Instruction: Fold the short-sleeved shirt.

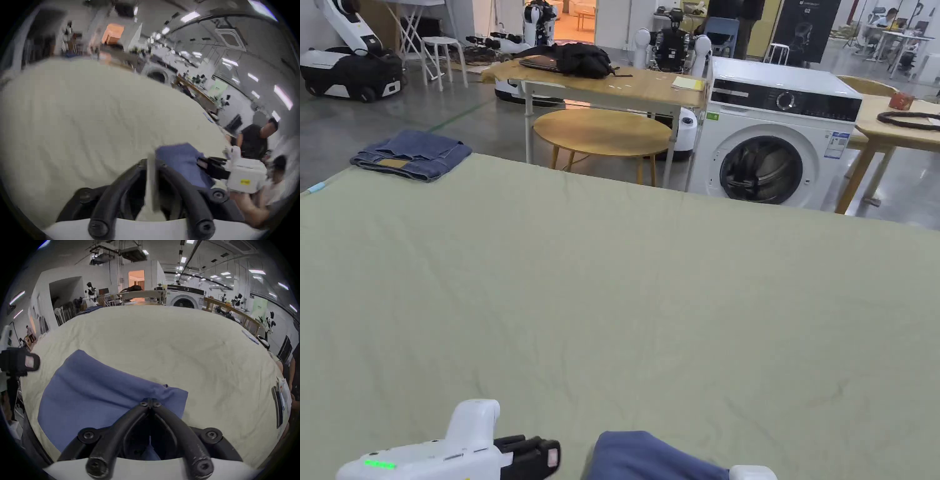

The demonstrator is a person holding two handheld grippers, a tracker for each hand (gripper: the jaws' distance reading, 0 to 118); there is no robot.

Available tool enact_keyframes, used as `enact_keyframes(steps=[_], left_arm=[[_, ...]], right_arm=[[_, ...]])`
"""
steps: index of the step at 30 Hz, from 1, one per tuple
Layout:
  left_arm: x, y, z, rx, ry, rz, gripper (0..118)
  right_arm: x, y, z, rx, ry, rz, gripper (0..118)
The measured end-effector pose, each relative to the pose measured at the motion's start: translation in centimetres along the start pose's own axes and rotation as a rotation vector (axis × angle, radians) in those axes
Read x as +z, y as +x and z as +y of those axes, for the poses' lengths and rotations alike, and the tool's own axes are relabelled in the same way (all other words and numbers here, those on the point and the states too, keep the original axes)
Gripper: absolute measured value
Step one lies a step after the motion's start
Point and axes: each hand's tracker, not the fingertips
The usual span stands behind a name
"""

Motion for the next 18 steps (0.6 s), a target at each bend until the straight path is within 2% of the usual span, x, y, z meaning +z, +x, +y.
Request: enact_keyframes(steps=[1, 3, 6, 13, 18], left_arm=[[-0.6, -0.7, 0.4, 0.040, -0.052, -0.061, 34], [-1.7, -2.5, 0.9, 0.115, -0.120, -0.201, 40], [-2.7, -4.3, 1.4, 0.240, -0.156, -0.318, 57], [-6.9, -6.1, 1.6, 0.395, -0.264, -0.520, 57], [-9.4, -6.1, 1.1, 0.397, -0.327, -0.492, 57]], right_arm=[[0.0, 0.0, 0.0, 0.002, -0.002, 0.002, 0], [0.2, 0.0, 0.1, 0.007, -0.005, 0.003, 0], [0.3, 0.1, 0.1, 0.006, -0.009, 0.007, 0], [0.3, 0.2, 0.0, -0.002, -0.011, 0.011, 0], [0.3, 0.2, 0.1, -0.001, -0.013, 0.011, 0]])
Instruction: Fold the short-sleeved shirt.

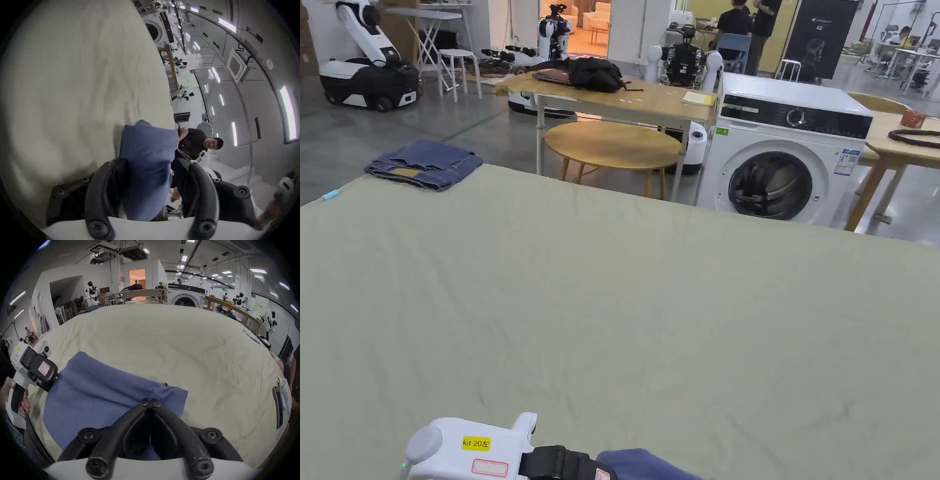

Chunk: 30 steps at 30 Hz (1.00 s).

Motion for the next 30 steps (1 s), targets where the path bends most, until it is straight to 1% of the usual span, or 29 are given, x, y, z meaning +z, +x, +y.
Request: enact_keyframes(steps=[4, 7, 9, 11, 12, 15, 19, 27, 28, 30], left_arm=[[0.4, -0.2, 0.2, 0.006, -0.013, -0.018, 57], [1.5, 0.0, 0.7, -0.020, -0.056, 0.066, 57], [2.5, 0.2, 0.7, -0.035, -0.058, 0.076, 57], [3.1, 0.7, 0.7, -0.059, -0.054, 0.140, 57], [3.2, 0.8, 0.6, -0.066, -0.053, 0.138, 57], [2.5, 0.4, 0.5, -0.070, -0.051, 0.129, 57], [0.8, -0.7, 0.7, -0.020, -0.078, 0.036, 57], [-0.1, -0.8, 0.7, 0.005, -0.084, -0.043, 57], [0.0, -0.9, 0.6, 0.015, -0.073, -0.084, 60], [-0.2, -0.9, 0.5, 0.011, -0.076, -0.071, 65]], right_arm=[[-0.1, 0.0, 0.0, -0.002, 0.000, -0.003, 0], [-0.1, -0.1, 0.0, 0.010, 0.001, -0.006, 0], [-0.1, -0.1, 0.0, 0.014, -0.002, -0.005, 0], [-0.1, -0.1, 0.0, 0.011, -0.002, -0.005, 0], [-0.2, -0.1, 0.0, 0.012, -0.001, -0.006, 0], [-0.2, -0.4, -0.1, 0.020, 0.002, -0.016, 0], [-0.4, -0.3, -0.2, 0.016, 0.001, -0.019, 0], [-0.2, -0.4, 0.0, 0.012, -0.003, -0.023, 0], [-0.2, -0.5, 0.0, 0.012, -0.003, -0.023, 0], [-0.2, -0.4, 0.0, 0.011, -0.004, -0.022, 0]])
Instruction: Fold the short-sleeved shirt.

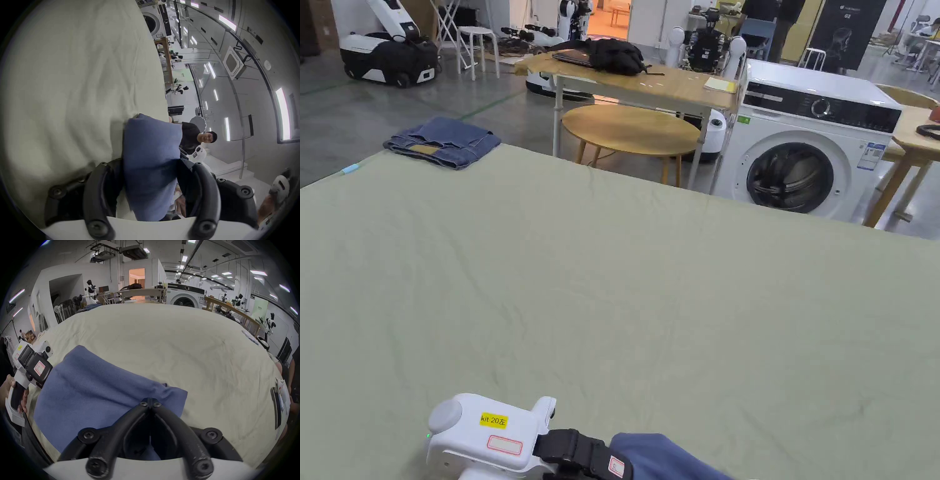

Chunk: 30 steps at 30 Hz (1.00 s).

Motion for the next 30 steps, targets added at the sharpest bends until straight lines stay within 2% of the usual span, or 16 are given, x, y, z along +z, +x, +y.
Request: enact_keyframes(steps=[9, 13, 22, 26, 30], left_arm=[[-1.9, 0.8, 0.3, -0.076, -0.016, 0.039, 68], [-1.6, 1.4, -0.2, -0.131, 0.006, 0.167, 24], [-0.3, 2.4, -1.3, -0.108, 0.041, 0.104, 19], [1.8, 3.7, -1.3, -0.130, 0.049, 0.096, 18], [6.7, 4.9, -1.5, -0.121, 0.103, 0.157, 18]], right_arm=[[-0.2, -0.2, 0.0, 0.007, -0.002, -0.010, 0], [-0.1, -0.2, 0.0, 0.014, -0.001, -0.010, 0], [1.2, -0.8, 0.4, 0.056, 0.033, -0.014, 0], [2.7, -1.2, 1.1, 0.083, 0.137, -0.012, 0], [4.3, -1.5, 2.9, 0.082, 0.229, -0.004, 0]])
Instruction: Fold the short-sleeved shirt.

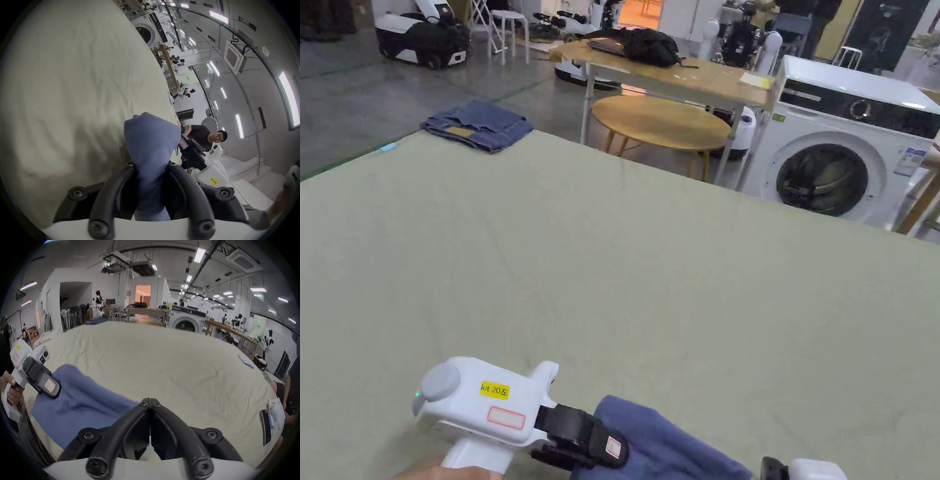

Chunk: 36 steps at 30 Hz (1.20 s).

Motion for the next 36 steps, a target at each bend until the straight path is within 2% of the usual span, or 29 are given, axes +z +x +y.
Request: enact_keyframes(steps=[6, 13, 21, 26, 31, 34, 36], left_arm=[[11.6, 0.0, 1.7, -0.028, 0.070, 0.130, 18], [26.0, 1.6, 3.1, -0.039, 0.125, 0.333, 18], [39.0, 1.4, 3.9, 0.074, 0.225, 0.543, 18], [40.8, -1.1, 3.8, 0.172, 0.226, 0.741, 18], [39.9, -3.2, 3.8, 0.247, 0.235, 0.789, 18], [40.2, -2.4, 3.8, 0.245, 0.241, 0.884, 41], [41.5, -1.6, 4.0, 0.212, 0.243, 0.979, 47]], right_arm=[[0.2, -0.7, 3.3, 0.009, 0.099, 0.041, 0], [-0.8, -1.9, 5.1, 0.013, 0.126, 0.070, 0], [-1.8, -1.9, 3.7, 0.002, 0.083, 0.065, 0], [-2.2, -1.5, 2.9, -0.013, 0.055, 0.053, 0], [-2.5, -1.3, 2.6, -0.024, 0.039, 0.047, 0], [-2.5, -1.3, 2.5, -0.023, 0.037, 0.049, 0], [-2.5, -1.4, 2.5, -0.021, 0.038, 0.053, 0]])
